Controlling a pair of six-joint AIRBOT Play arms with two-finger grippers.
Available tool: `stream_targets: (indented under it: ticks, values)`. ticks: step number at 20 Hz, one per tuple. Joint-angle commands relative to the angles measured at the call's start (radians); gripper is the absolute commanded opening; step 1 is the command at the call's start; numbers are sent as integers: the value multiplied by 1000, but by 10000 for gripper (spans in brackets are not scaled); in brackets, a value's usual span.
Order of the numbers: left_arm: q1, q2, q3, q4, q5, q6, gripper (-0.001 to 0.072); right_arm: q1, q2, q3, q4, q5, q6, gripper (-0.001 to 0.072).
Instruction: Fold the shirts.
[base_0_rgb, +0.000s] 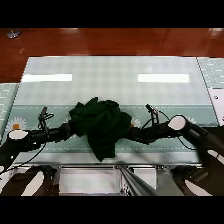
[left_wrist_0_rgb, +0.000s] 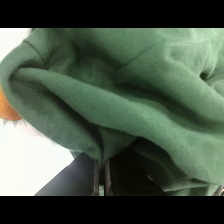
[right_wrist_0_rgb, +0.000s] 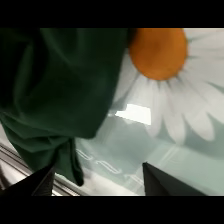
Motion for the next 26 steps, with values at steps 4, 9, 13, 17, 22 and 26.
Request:
stream_targets:
  ticks: [4,9,13,17,22,26]
  values:
    - [-2,-2,0,-12,-3,13,25,27,-165,66,201,-58,-143,622]
    - [-4,-2,40,-46,-89,91,25,27,-280,199,195,-51,-163,312]
    - [-3,-2,306,-46,-129,76,25,-32,-273,428,28,59,-172,19]
    - [-3,-2,772,-46,-72,29,25,-212,-211,966,-319,279,-11,19]
    - [41,3,1323,-37,-47,-33,25,-328,-116,1644,-476,600,-4,20]
    - [124,17,1641,77,-200,-100,24,-332,84,1688,-600,647,-13,20]
